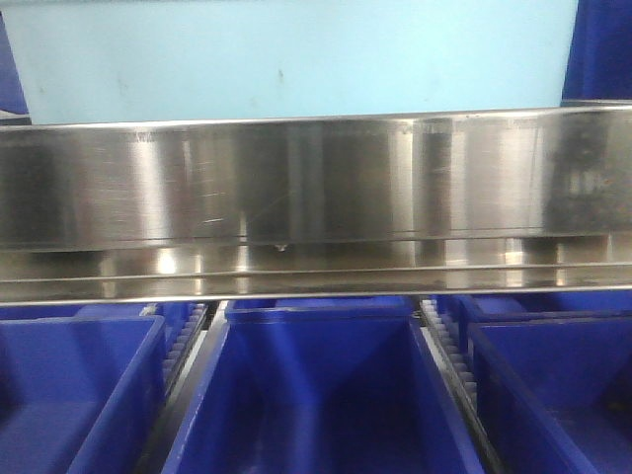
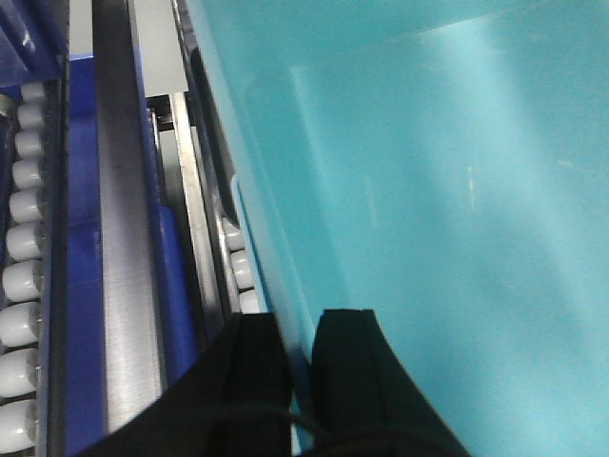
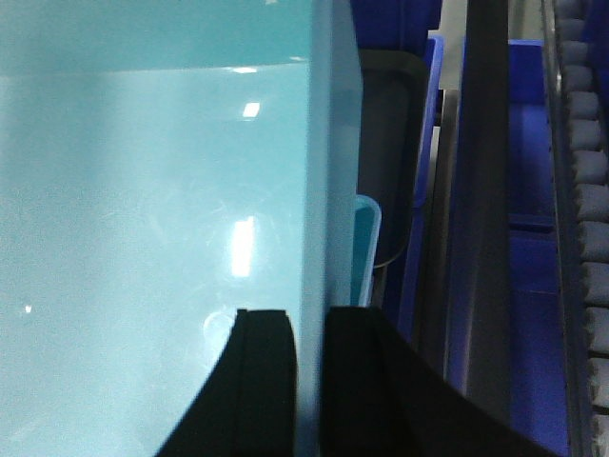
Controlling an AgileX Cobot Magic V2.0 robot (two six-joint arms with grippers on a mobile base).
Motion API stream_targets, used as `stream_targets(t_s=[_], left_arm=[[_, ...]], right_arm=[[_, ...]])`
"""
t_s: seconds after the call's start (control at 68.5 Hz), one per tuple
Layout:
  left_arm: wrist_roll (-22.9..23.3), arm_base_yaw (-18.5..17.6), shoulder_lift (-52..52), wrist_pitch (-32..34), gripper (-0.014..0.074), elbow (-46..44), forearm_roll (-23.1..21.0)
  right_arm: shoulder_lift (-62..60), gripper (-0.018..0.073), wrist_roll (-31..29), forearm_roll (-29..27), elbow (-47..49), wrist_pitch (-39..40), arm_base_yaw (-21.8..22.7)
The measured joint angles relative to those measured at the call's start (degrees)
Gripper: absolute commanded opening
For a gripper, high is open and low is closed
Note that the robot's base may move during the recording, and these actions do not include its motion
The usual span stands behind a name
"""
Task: Move two blue bins to right shelf middle
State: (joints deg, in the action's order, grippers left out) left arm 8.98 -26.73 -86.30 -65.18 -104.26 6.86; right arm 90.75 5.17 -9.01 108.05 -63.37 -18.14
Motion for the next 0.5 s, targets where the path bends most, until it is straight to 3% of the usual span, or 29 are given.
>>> stream_targets(t_s=[0.496], left_arm=[[0.0, 0.0, 0.2, -2.2, -0.0111, -0.1, 2.1]], right_arm=[[0.0, -0.0153, -0.1, -4.6, -0.1, -4.6, 0.0]])
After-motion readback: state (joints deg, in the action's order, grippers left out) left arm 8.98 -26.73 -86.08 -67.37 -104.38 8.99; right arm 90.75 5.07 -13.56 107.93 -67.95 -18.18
